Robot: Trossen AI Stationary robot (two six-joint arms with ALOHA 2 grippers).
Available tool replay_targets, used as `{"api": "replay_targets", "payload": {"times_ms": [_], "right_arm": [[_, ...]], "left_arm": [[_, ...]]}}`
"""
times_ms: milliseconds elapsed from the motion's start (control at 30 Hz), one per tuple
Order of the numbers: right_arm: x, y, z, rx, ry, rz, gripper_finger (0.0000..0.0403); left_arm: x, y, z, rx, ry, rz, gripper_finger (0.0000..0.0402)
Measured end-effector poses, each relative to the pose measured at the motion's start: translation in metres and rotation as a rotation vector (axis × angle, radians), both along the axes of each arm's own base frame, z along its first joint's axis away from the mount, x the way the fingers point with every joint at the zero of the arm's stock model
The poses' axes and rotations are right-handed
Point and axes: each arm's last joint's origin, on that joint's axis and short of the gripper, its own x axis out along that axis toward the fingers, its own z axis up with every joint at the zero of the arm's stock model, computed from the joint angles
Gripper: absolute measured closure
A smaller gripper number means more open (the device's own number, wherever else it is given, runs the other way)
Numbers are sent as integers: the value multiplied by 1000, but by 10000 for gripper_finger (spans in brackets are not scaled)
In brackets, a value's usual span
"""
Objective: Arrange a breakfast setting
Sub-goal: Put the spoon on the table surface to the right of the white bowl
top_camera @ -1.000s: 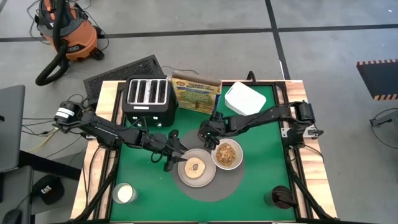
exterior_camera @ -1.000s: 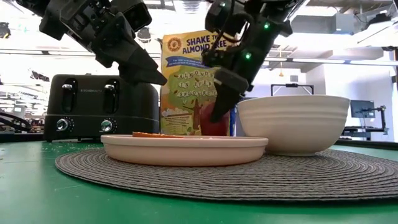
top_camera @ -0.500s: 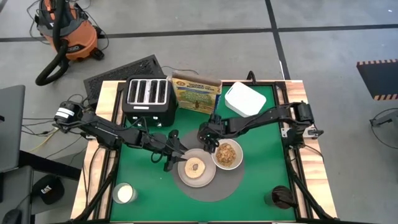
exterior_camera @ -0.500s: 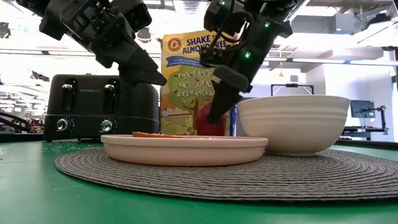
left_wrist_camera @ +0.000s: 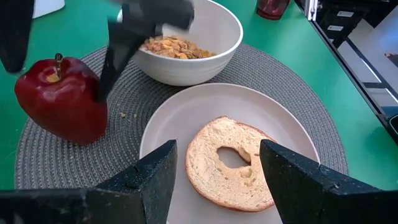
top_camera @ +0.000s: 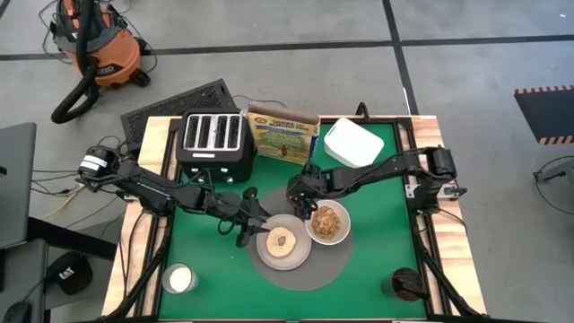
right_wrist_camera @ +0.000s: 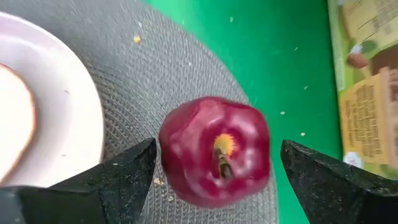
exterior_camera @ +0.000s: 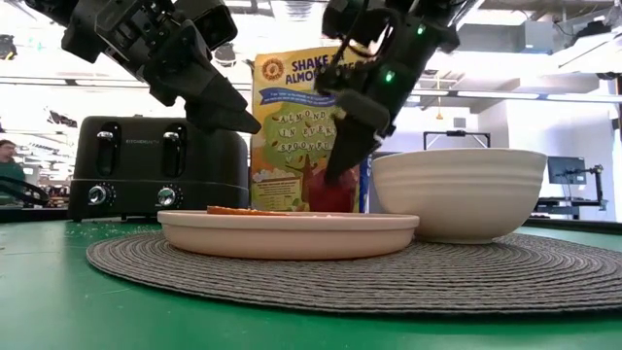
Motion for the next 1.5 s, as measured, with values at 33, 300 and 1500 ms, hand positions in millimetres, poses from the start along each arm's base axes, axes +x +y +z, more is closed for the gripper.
{"api": "replay_targets", "payload": {"times_ms": [33, 300, 1500], "right_arm": [[-2, 0, 4, 0, -6, 0, 33], [-28, 5, 51, 21, -70, -10, 33], [-283, 199, 137, 1053, 454, -836, 33]], "left_arm": [[0, 0, 0, 0, 0, 0, 187], [0, 0, 0, -2, 0, 1, 187], [1, -15, 9, -78, -91, -28, 187]]}}
